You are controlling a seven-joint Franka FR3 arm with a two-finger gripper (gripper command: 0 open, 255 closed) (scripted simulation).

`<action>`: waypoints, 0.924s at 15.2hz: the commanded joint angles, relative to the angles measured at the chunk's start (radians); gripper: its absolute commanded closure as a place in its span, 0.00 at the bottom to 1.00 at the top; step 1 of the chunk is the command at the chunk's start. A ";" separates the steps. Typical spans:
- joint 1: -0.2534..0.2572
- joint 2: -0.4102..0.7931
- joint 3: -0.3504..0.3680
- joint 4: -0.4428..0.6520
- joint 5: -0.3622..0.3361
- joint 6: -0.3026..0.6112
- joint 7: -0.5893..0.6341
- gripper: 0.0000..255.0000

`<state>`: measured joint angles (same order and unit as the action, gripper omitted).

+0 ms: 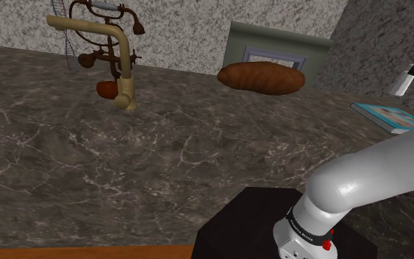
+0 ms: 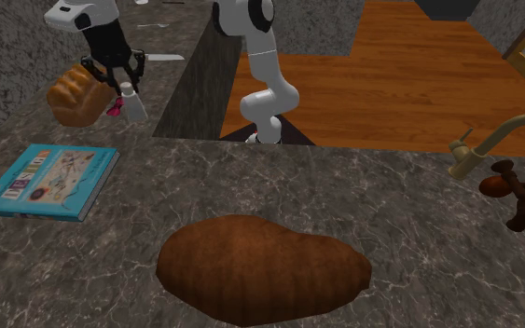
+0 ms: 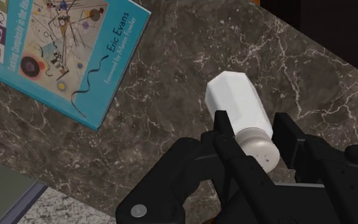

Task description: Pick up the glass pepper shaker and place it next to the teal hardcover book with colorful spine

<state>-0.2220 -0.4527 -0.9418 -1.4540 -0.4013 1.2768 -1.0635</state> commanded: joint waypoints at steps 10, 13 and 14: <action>0.481 0.059 -0.686 0.350 -0.019 -0.038 -0.288 1.00; 0.373 0.076 -0.622 0.252 0.009 0.025 -0.290 1.00; 0.340 0.079 -0.601 0.222 0.016 0.044 -0.290 1.00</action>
<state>0.1490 -0.3774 -1.5616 -1.2028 -0.3922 1.3015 -1.3534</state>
